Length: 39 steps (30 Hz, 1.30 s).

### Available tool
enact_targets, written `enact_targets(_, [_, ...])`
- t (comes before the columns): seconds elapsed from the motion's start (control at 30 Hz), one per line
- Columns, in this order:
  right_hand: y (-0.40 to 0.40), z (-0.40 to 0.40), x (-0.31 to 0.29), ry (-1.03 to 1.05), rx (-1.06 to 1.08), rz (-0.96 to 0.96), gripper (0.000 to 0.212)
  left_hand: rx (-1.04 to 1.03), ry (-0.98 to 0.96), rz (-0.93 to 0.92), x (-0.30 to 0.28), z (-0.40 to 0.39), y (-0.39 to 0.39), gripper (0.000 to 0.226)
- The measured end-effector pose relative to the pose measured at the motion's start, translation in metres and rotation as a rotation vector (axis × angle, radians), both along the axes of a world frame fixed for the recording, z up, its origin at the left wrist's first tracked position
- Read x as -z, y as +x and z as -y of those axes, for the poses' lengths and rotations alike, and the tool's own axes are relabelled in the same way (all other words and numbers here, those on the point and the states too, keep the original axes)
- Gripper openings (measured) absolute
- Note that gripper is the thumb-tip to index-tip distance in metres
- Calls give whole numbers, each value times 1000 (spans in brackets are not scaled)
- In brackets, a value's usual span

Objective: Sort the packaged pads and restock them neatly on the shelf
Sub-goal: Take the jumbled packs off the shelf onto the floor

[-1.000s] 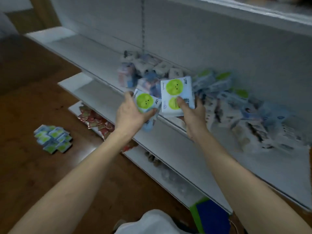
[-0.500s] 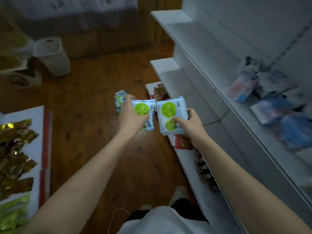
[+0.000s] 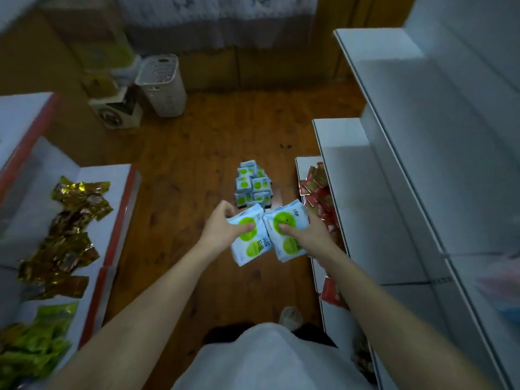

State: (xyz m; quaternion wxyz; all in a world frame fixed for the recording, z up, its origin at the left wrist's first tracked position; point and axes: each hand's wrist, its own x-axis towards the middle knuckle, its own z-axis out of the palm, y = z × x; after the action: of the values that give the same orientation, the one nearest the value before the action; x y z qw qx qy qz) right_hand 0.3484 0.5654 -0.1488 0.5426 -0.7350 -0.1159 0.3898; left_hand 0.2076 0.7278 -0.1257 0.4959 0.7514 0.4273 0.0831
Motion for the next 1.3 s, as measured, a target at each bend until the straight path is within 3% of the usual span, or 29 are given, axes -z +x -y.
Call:
enact_targets(0.13, [45, -34, 11, -46, -81, 11, 38, -121, -94, -5, 8, -25, 27, 40])
enact_targets(0.4, [105, -115, 58, -211, -152, -20, 44, -326, -230, 45, 47, -103, 59, 22])
enact_targets(0.67, [189, -230, 124, -389, -149, 7, 42, -452, -305, -56, 123, -235, 127, 33])
enact_targets(0.9, [263, -322, 202, -567, -274, 86, 32, -418, -429, -58, 193, -350, 204, 41])
enact_targets(1.03, [299, -369, 271, -590, -295, 21, 29, -497, -504, -82, 267, -393, 256, 25])
enact_targets(1.17, [334, -411, 393, -665, -462, 140, 33, -553, -575, -131, 389, -429, 310, 19])
enact_targets(1.3, [360, -440, 525, -721, -616, 193, 39, -644, -593, -71, 511, -453, 361, 38])
